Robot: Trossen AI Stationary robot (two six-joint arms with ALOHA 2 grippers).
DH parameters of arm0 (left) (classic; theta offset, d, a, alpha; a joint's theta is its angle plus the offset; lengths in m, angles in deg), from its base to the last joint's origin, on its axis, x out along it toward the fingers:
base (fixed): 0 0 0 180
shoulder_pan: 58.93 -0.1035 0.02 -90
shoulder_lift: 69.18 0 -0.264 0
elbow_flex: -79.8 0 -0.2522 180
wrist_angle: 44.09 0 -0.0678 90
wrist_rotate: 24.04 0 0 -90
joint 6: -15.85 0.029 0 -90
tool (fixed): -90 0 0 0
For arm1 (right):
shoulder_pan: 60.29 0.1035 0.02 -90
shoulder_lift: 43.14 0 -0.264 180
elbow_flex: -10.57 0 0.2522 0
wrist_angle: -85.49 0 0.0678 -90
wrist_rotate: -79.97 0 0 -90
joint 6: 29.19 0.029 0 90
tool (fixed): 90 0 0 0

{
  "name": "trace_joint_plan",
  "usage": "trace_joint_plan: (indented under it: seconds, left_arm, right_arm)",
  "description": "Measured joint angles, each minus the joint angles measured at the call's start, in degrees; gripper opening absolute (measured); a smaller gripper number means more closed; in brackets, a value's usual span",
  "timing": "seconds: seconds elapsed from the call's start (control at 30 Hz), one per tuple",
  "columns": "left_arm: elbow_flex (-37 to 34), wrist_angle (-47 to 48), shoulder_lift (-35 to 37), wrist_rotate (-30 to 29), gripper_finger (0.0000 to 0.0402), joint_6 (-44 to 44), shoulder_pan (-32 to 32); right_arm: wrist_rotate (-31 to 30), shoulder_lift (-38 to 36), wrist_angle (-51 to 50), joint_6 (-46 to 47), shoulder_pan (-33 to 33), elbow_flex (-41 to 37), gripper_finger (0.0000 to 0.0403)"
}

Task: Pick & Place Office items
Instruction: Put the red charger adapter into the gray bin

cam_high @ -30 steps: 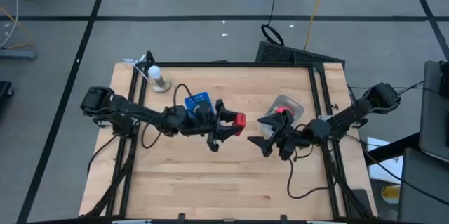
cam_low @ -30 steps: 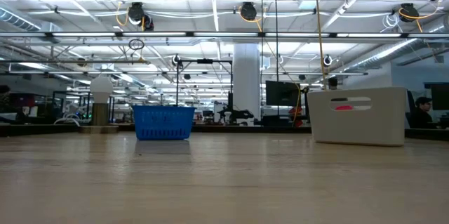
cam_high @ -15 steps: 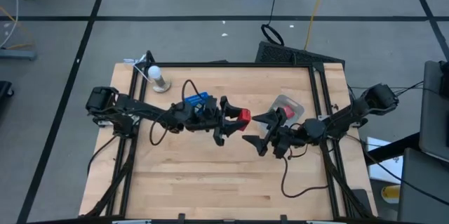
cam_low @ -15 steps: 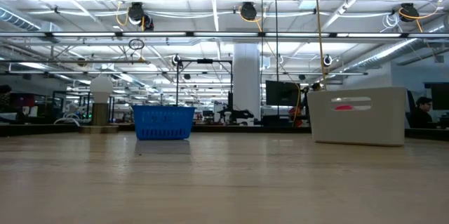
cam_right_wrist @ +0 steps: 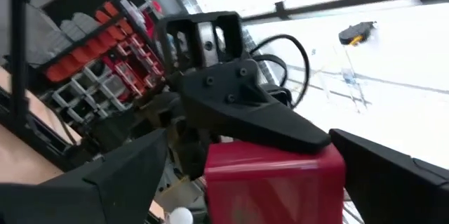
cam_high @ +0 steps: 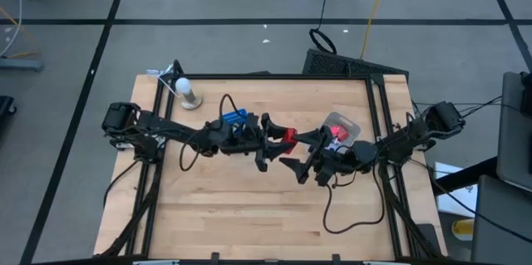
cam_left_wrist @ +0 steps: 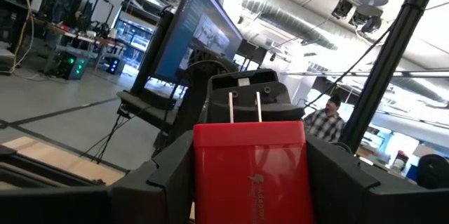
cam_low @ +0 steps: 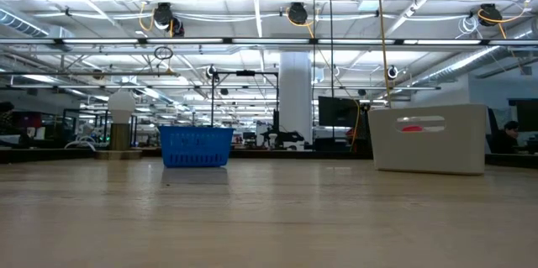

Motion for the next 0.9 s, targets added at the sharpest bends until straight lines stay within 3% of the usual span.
trace_joint_plan:
  seconds: [0.17, 0.4, 0.63, 0.9]
  left_arm:
    - [0.0, 0.1, 0.0, -0.1, 0.0211, -0.1, -0.1]
    - [-0.1, 0.6, 0.0, 0.5, 0.0211, -0.1, -0.1]
    - [-0.1, 0.9, 0.1, 1.9, 0.0211, -0.2, 0.0]
    - [-0.1, 0.9, 0.1, 4.7, 0.0211, -1.5, -0.2]
  right_arm:
    - [-2.2, 0.0, 0.6, 0.0, -0.2, 0.0, 0.0345]
    - [-2.6, -0.2, -0.4, -0.3, -0.2, 0.0, 0.0251]
    - [-2.5, -0.2, -3.0, -1.4, -0.2, 0.0, 0.0252]
    - [-2.2, -0.2, -8.2, -5.1, -0.2, 0.0, 0.0342]
